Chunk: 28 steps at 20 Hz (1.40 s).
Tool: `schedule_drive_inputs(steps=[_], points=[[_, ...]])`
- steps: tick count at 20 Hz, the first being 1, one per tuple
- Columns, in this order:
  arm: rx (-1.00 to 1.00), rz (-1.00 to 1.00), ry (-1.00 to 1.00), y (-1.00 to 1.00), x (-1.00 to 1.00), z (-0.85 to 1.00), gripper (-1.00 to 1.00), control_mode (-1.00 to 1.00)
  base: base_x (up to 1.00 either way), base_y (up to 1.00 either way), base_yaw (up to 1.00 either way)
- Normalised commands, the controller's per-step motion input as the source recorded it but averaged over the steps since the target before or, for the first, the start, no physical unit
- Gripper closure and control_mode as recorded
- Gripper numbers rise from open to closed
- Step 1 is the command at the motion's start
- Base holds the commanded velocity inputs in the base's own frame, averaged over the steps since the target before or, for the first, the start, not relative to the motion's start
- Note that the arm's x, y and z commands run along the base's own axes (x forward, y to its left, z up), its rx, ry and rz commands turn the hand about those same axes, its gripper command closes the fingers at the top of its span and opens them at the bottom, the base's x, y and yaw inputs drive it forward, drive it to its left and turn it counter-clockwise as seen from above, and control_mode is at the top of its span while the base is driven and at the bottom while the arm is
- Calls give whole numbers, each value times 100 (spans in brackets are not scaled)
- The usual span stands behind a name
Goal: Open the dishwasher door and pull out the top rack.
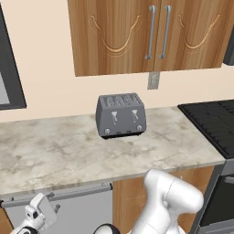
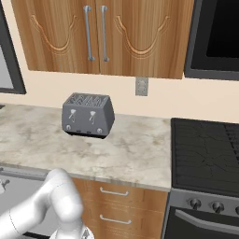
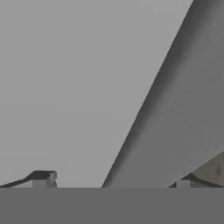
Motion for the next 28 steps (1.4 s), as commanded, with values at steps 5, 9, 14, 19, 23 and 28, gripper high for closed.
schedule_drive_inputs(steps=[5, 9, 14, 19, 23, 28], points=[[0, 8, -1, 0, 39, -56, -100, -100, 0, 0, 0], [0, 10, 0, 0, 31, -63, -100, -100, 0, 0, 0], [1, 15, 0, 0, 19, -44, 100, -100, 0, 0, 0], [3, 21, 1, -2, 32, -42, 100, -100, 0, 0, 0], [9, 22, 3, -8, 15, -36, 100, -100, 0, 0, 0], [14, 16, 10, 0, -23, -37, 100, -100, 0, 0, 0]])
